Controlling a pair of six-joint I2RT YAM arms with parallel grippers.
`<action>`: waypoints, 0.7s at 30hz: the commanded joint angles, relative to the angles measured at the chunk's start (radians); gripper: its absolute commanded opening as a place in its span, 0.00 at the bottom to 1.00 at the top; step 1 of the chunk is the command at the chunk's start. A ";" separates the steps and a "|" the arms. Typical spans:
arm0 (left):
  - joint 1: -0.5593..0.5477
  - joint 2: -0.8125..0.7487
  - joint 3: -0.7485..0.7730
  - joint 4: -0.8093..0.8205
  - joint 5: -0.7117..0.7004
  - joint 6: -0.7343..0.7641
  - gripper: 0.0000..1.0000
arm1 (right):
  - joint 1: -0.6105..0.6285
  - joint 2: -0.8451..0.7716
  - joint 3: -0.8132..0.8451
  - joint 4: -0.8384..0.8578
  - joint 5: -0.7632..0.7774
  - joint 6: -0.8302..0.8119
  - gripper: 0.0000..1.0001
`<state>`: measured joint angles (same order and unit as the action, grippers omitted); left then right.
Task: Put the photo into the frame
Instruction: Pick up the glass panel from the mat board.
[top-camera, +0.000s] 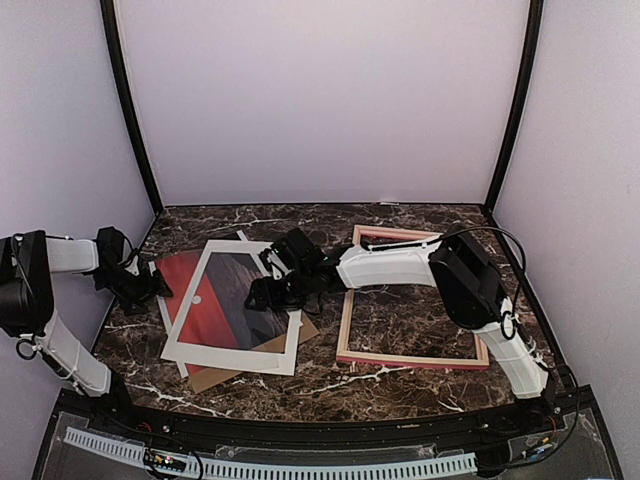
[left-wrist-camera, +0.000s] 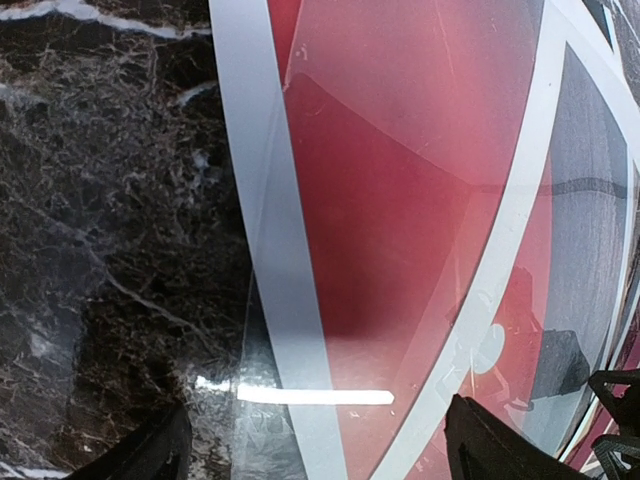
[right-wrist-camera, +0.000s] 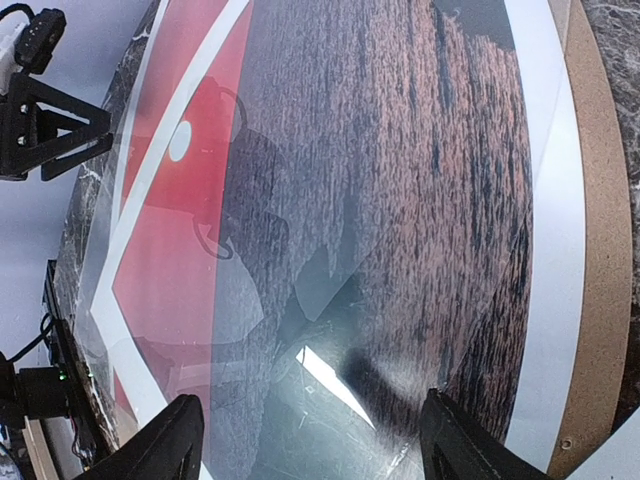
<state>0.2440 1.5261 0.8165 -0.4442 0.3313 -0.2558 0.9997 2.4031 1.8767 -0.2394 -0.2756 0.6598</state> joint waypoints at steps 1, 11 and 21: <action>0.004 0.016 -0.013 -0.027 0.070 0.013 0.90 | -0.002 0.012 -0.044 -0.019 -0.011 0.023 0.76; 0.003 0.026 -0.029 -0.002 0.207 0.010 0.81 | -0.033 -0.002 -0.075 -0.028 -0.052 0.006 0.76; 0.003 -0.077 -0.087 0.073 0.392 -0.029 0.68 | -0.047 -0.016 -0.114 -0.029 -0.076 0.000 0.76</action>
<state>0.2550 1.5253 0.7677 -0.4049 0.5346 -0.2562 0.9501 2.3688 1.8034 -0.1925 -0.3382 0.6655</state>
